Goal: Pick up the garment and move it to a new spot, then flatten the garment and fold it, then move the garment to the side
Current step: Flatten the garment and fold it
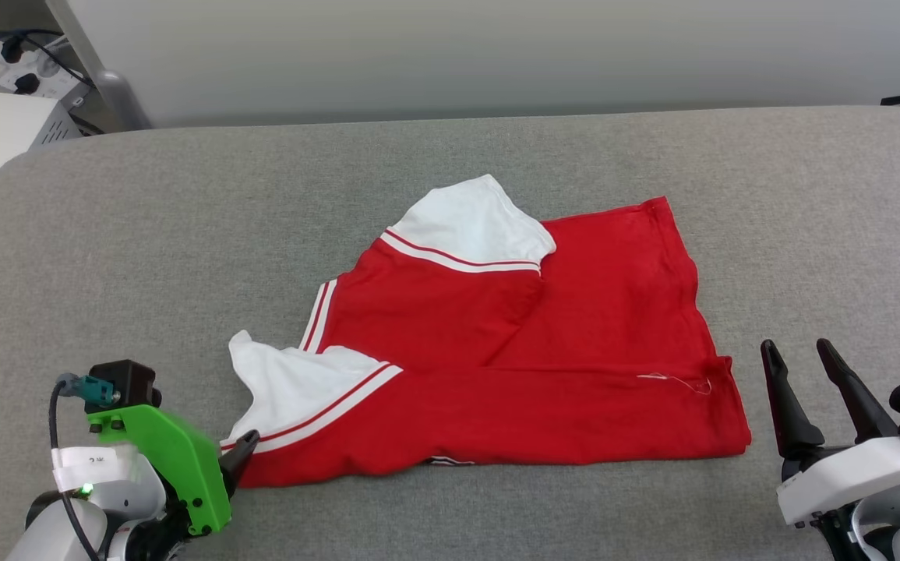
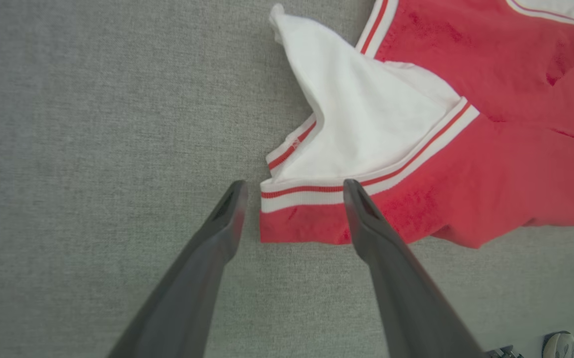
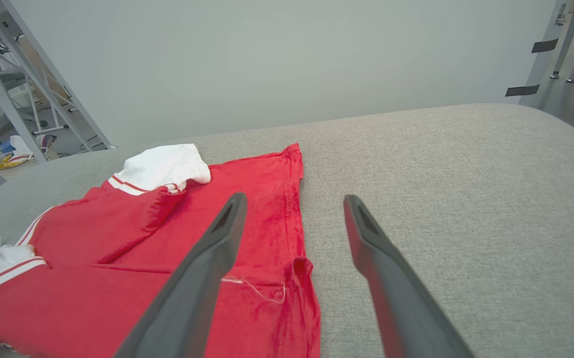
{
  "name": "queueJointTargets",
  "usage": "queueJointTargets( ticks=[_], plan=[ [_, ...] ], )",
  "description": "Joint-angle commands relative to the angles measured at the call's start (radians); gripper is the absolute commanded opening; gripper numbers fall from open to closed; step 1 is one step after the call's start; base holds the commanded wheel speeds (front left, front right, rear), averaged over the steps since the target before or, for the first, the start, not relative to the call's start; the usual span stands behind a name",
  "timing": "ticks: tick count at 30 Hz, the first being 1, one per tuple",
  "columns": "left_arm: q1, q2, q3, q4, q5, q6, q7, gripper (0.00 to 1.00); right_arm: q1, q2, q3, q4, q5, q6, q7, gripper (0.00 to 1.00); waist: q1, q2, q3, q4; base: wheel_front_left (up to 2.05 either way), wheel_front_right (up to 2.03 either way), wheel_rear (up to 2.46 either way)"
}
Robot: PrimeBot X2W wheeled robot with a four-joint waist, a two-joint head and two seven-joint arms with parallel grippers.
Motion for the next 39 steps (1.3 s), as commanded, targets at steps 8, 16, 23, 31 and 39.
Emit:
queueJointTargets(
  ticks=[8, 16, 23, 31, 39],
  plan=[
    [-0.025, -0.016, -0.058, 0.059, 0.016, 0.019, 0.045, 1.00, -0.010, 0.006, 0.001, -0.023, 0.018, -0.008, 0.015, 1.00, 0.0000, 0.0000, 0.065, -0.032, 0.00, 0.00, 0.00],
    [-0.076, -0.069, -0.135, 0.174, 0.036, -0.029, 0.060, 1.00, -0.028, -0.006, 0.005, -0.004, 0.054, -0.008, 0.023, 1.00, 0.0000, 0.0000, 0.098, -0.046, 0.00, 0.00, 0.00],
    [-0.093, -0.104, -0.156, 0.224, 0.035, -0.090, 0.008, 0.00, -0.030, -0.035, -0.007, 0.021, 0.109, -0.008, 0.078, 1.00, 0.0000, 0.0000, 0.088, -0.048, 0.00, 0.00, 0.00],
    [-0.065, -0.076, -0.136, 0.160, 0.068, -0.082, -0.079, 0.00, -0.014, -0.100, 0.009, 0.039, 0.165, -0.008, 0.291, 1.00, 0.0000, 0.0000, 0.053, -0.030, 0.00, 0.00, 0.00],
    [-0.033, -0.040, -0.127, -0.002, 0.100, -0.037, -0.092, 0.00, -0.059, -0.133, 0.059, 0.058, 0.205, -0.008, 0.502, 1.00, 0.0000, 0.0000, 0.073, 0.003, 0.00, 0.00, 0.00]
  ],
)
